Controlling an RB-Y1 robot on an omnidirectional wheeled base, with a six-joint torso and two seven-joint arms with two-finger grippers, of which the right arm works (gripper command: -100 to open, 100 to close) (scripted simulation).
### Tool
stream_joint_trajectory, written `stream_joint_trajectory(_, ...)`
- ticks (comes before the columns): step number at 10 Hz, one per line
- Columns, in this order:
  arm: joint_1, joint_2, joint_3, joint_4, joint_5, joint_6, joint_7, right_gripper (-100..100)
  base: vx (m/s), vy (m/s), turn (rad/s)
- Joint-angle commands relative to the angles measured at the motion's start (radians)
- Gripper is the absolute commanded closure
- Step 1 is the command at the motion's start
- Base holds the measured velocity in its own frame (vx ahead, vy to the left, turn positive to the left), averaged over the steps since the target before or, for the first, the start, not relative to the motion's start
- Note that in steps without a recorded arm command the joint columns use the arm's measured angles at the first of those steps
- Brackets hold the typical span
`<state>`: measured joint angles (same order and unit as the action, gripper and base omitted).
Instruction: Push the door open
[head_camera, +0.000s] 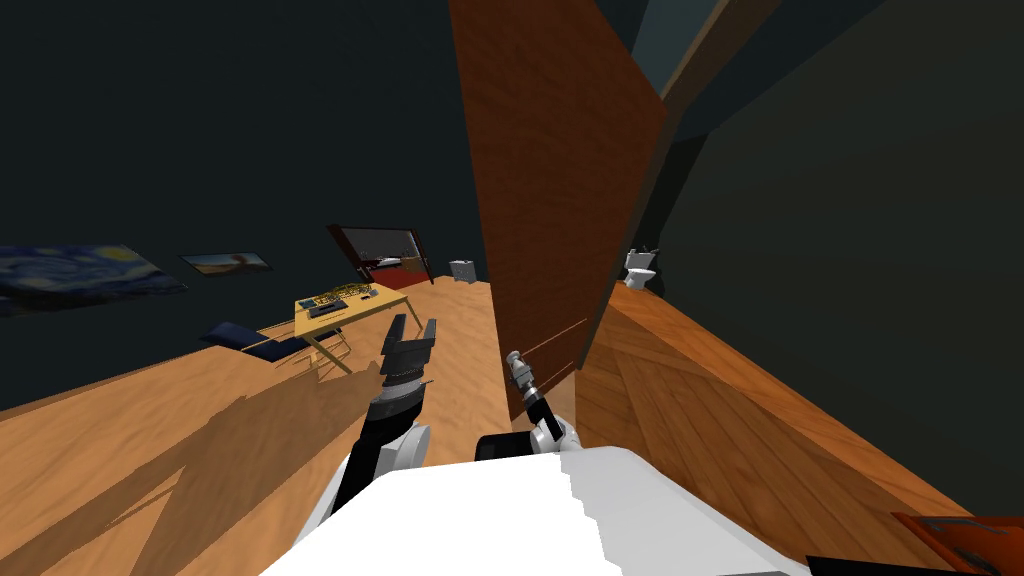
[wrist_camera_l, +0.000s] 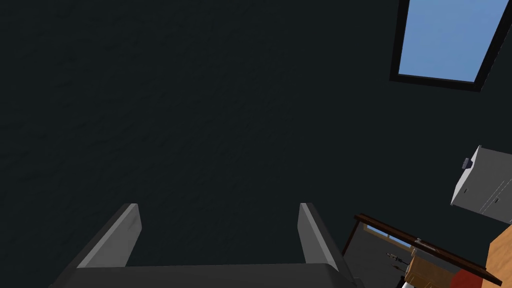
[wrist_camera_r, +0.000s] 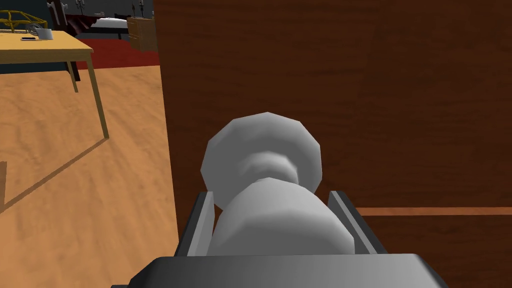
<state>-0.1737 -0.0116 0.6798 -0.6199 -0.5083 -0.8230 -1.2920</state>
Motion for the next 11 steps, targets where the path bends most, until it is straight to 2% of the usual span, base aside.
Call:
stream_joint_trajectory(1, -0.024, 0.001, -0.009, 0.035, -0.003, -0.025, -0.011, 100, 0.058, 0.06, -0.027)
stream_joint_trajectory(2, -0.026, -0.01, -0.026, 0.036, -0.012, -0.027, -0.005, 100, 0.12, 0.091, -0.021)
stream_joint_trajectory(3, -0.026, -0.01, -0.026, 0.036, -0.012, -0.027, -0.005, 100, 0.095, 0.099, -0.027)
stream_joint_trajectory(4, -0.027, -0.01, -0.045, 0.036, -0.022, -0.029, 0.001, 100, 0.166, 0.123, -0.049)
stream_joint_trajectory(5, -0.028, -0.007, -0.051, 0.037, -0.025, -0.03, 0.003, 100, 0.165, 0.151, -0.062)
stream_joint_trajectory(7, -0.03, 0.016, -0.074, 0.037, -0.037, -0.032, 0.01, 100, 0.176, 0.163, -0.068)
stream_joint_trajectory(9, -0.03, 0.016, -0.074, 0.037, -0.037, -0.032, 0.01, 100, 0.078, 0.052, -0.003)
stream_joint_trajectory(10, -0.034, 0.023, -0.07, 0.047, -0.035, -0.037, 0.007, 100, 0.018, 0.008, 0.015)
stream_joint_trajectory(11, -0.036, -0.003, -0.09, 0.046, -0.045, -0.038, 0.016, 100, 0.102, 0.104, -0.039)
